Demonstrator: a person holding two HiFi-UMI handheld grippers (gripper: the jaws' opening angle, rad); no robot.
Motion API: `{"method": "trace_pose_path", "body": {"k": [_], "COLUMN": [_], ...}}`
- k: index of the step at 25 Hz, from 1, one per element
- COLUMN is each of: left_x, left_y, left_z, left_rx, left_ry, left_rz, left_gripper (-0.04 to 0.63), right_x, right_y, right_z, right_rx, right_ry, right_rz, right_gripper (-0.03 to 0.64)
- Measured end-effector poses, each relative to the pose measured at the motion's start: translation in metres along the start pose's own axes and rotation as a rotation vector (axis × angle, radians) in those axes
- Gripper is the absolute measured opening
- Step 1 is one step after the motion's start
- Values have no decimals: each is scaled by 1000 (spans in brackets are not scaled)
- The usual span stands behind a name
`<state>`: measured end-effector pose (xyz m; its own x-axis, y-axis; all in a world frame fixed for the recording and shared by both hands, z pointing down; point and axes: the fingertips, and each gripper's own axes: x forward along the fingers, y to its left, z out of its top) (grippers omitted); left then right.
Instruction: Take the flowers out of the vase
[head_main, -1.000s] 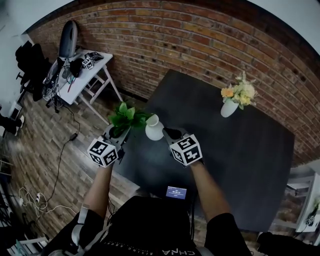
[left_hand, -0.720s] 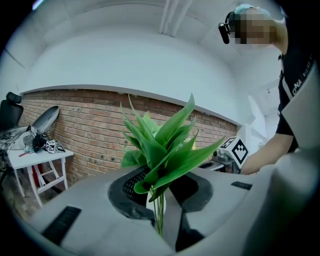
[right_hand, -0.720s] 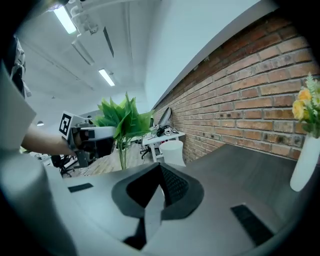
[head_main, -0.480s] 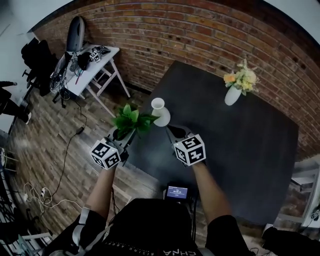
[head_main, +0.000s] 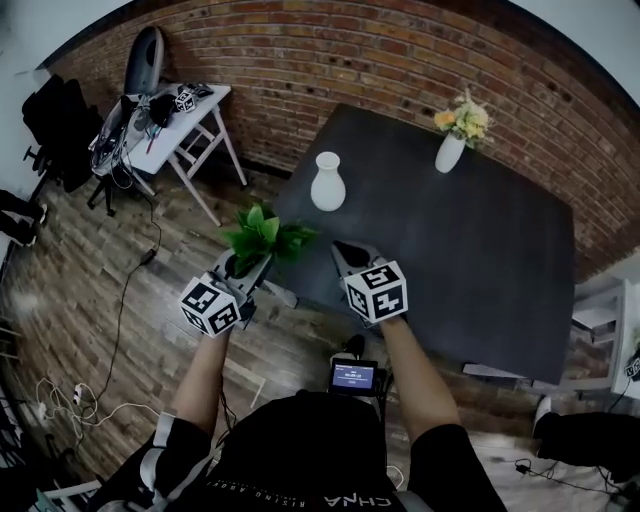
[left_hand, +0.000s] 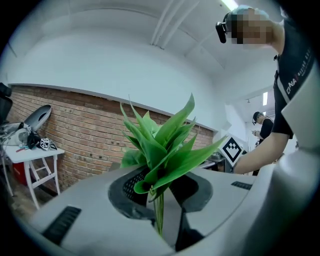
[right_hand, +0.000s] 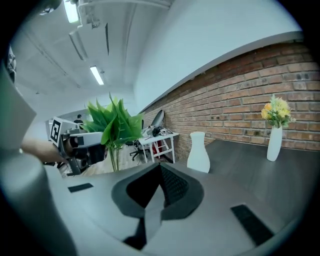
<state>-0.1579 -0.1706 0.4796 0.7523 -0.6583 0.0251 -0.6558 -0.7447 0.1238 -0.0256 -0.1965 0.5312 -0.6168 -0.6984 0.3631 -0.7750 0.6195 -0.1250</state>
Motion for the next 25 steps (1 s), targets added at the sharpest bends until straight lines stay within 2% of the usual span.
{"method": "trace_pose_path", "body": {"k": [5,11,25], "left_x": [-46,-72,-50], "left_y": [-33,-72,-131], "left_z": [-6,-19,-31], "left_rx": [-10,-19,-47], "left_ry": [-2,6,30], "left_rz": [-38,-77,-76], "left_gripper": [94,94,94], "right_x": [-39,-84,-143], "right_y": [48,81,54], "right_z": [-13,-23,-41], "right_rx": [-1,-7,-32], "right_ry": [-2,-17,-10], "right_rz": [-42,-78,-93], "right_gripper": [5,5,5]}}
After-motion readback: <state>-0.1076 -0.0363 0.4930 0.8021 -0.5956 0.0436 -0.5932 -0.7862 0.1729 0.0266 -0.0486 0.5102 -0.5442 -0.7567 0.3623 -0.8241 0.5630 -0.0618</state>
